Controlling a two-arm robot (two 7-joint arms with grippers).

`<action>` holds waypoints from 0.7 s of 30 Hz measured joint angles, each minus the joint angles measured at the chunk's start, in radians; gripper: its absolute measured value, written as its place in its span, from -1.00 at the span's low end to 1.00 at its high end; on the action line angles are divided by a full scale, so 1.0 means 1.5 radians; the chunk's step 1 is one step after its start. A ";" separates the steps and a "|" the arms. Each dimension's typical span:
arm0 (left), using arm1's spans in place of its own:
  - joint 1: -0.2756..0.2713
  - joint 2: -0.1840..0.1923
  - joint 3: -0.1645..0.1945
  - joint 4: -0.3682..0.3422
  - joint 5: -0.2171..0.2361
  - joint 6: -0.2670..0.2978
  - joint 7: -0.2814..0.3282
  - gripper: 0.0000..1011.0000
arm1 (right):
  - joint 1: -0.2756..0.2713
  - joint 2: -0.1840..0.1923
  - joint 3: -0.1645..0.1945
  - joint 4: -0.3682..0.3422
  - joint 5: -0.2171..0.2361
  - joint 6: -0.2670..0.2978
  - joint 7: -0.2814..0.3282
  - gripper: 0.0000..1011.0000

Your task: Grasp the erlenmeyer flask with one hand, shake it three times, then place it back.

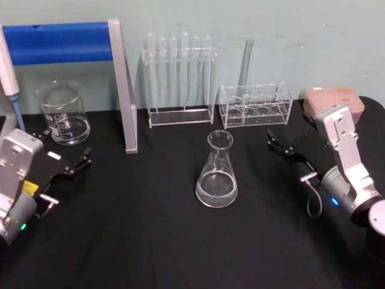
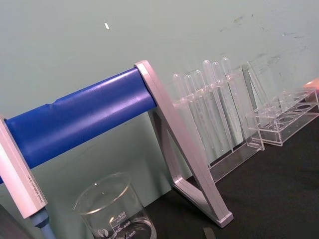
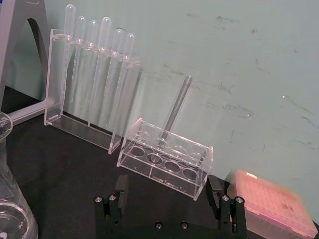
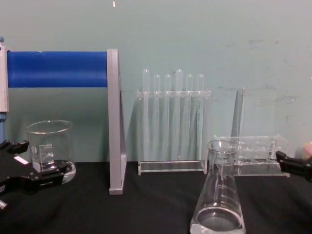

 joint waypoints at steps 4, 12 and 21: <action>0.000 0.000 0.000 0.000 0.000 0.000 0.000 0.98 | 0.000 0.000 0.000 0.000 0.000 0.000 0.000 0.98; 0.000 0.000 0.000 0.000 0.000 0.000 0.000 0.98 | 0.000 0.000 0.000 0.000 0.000 0.000 0.000 0.98; 0.000 0.000 0.000 0.000 0.000 0.000 0.000 0.98 | 0.000 0.000 0.000 0.000 0.000 0.000 0.000 0.98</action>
